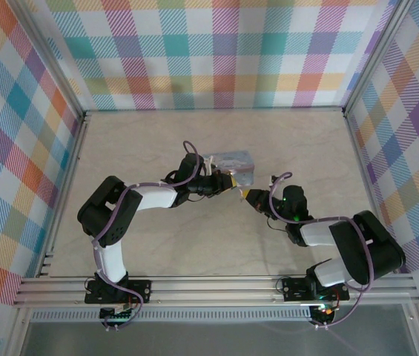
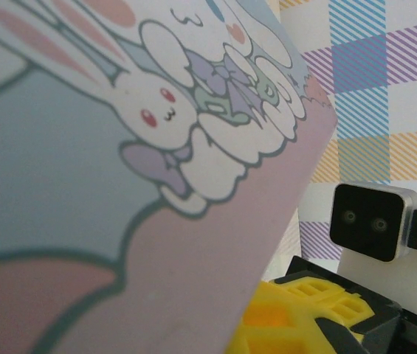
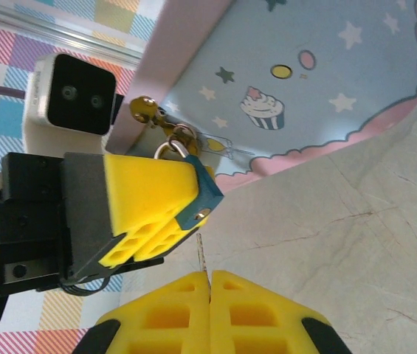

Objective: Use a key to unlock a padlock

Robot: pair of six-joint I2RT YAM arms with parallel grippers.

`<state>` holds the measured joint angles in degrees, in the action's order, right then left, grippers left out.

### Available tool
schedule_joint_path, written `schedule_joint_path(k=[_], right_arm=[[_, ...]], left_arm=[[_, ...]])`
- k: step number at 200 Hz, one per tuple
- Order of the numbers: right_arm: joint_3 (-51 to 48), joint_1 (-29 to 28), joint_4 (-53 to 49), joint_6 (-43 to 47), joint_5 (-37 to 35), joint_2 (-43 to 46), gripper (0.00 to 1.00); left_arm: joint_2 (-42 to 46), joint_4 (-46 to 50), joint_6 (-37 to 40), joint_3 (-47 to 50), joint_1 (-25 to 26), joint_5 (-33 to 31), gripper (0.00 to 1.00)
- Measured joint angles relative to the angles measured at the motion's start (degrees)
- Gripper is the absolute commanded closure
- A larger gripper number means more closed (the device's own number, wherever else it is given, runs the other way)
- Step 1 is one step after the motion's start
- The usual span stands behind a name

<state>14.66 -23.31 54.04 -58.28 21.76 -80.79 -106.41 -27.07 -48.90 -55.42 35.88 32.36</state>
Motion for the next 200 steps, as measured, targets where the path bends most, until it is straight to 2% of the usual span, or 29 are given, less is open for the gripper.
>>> schedule_joint_path(k=[76, 159, 200], right_arm=[[0.0, 0.0, -4.1, 0.2, 0.0, 7.2, 1.0], [-0.1, 0.0, -4.7, 0.3, -0.2, 7.3, 1.0], [-0.2, 0.0, -2.4, 0.4, -0.2, 2.6, 1.0]], left_arm=[[0.0, -0.3, -0.6, 0.0, -0.2, 0.2, 0.9], [0.0, -1.6, -1.9, 0.0, -0.5, 0.7, 0.89], [0.0, -1.9, -2.6, 0.0, -0.5, 0.9, 0.89]])
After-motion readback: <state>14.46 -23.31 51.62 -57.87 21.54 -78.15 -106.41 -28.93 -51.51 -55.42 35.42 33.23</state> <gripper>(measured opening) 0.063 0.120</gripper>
